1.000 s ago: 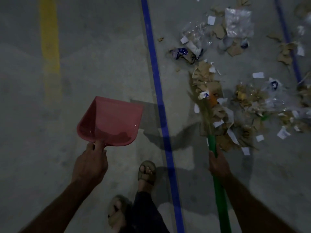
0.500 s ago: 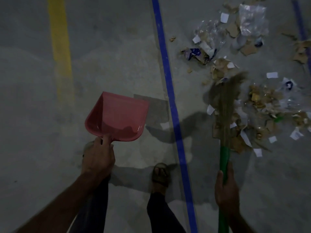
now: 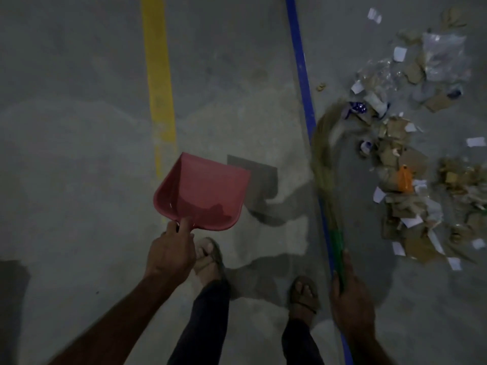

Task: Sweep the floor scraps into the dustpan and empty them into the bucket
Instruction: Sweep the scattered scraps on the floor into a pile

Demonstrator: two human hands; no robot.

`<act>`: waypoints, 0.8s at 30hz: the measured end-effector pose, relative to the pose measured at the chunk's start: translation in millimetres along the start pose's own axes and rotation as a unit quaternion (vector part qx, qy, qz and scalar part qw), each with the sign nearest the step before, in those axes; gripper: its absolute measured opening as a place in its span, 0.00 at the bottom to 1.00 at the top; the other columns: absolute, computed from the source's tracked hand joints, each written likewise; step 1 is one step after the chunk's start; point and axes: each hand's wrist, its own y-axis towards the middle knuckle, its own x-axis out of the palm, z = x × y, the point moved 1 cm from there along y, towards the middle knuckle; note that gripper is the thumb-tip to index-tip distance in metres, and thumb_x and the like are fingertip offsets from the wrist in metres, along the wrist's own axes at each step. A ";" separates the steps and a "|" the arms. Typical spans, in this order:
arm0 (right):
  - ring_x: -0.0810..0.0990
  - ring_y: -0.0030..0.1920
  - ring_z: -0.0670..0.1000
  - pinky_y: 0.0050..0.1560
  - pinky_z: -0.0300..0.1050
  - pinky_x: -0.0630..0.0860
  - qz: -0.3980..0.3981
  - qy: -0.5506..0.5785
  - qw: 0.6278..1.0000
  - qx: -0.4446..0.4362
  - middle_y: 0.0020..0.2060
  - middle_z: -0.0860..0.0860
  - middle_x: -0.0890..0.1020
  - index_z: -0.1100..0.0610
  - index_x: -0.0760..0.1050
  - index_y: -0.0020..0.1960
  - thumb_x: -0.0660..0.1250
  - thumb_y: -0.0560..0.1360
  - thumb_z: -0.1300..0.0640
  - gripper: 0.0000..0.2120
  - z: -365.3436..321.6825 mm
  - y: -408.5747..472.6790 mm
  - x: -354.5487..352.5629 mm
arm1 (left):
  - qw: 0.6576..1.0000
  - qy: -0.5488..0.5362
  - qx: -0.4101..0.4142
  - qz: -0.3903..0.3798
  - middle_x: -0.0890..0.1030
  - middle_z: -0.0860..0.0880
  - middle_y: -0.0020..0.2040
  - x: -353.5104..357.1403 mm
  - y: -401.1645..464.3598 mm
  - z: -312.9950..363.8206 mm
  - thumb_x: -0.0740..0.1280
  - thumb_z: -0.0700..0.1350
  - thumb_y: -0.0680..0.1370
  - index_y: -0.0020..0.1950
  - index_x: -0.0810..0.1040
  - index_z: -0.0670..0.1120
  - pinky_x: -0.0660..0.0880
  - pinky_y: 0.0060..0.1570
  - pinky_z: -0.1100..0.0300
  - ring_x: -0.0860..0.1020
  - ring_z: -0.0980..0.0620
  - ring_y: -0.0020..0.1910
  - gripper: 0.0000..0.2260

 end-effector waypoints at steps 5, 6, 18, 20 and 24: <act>0.78 0.39 0.50 0.39 0.52 0.79 -0.107 0.050 0.991 -0.065 0.45 0.51 0.77 0.25 0.38 0.73 0.58 0.82 0.49 0.34 -86.8 11.3 -5.0 | 1.000 0.004 0.021 0.006 0.72 0.46 0.44 -27.4 5.7 -45.4 0.64 0.45 0.76 0.61 0.71 0.49 0.68 0.30 0.54 0.77 0.39 0.33 0.13; 0.77 0.38 0.48 0.39 0.52 0.79 -0.129 0.044 0.987 -0.086 0.44 0.49 0.75 0.24 0.37 0.72 0.57 0.83 0.49 0.34 -103.8 17.6 -2.4 | 1.000 0.004 0.022 0.007 0.72 0.46 0.44 -31.2 11.0 -53.2 0.65 0.44 0.76 0.61 0.71 0.49 0.67 0.30 0.55 0.77 0.39 0.32 0.13; 0.76 0.60 0.69 0.56 0.59 0.74 -0.261 -0.068 0.949 -0.161 0.66 0.69 0.71 0.36 0.46 0.79 0.58 0.80 0.53 0.34 -239.8 145.7 46.8 | 1.000 -0.008 0.011 0.017 0.73 0.45 0.46 -46.7 98.1 -33.5 0.66 0.43 0.78 0.63 0.73 0.48 0.74 0.32 0.49 0.77 0.38 0.36 0.14; 0.77 0.59 0.66 0.57 0.57 0.73 -0.254 -0.023 0.958 -0.134 0.64 0.67 0.75 0.38 0.48 0.80 0.57 0.81 0.53 0.31 -248.6 166.0 43.4 | 1.000 -0.009 0.014 0.021 0.73 0.45 0.46 -51.1 115.3 -19.6 0.66 0.43 0.78 0.64 0.73 0.48 0.74 0.32 0.51 0.77 0.39 0.35 0.14; 0.80 0.53 0.62 0.53 0.54 0.76 -0.214 0.057 0.974 -0.039 0.54 0.60 0.79 0.37 0.49 0.80 0.56 0.81 0.52 0.31 -235.6 230.0 33.5 | 0.999 0.019 0.049 0.015 0.73 0.44 0.47 -51.7 168.0 25.3 0.66 0.43 0.77 0.63 0.72 0.48 0.74 0.32 0.49 0.77 0.37 0.36 0.14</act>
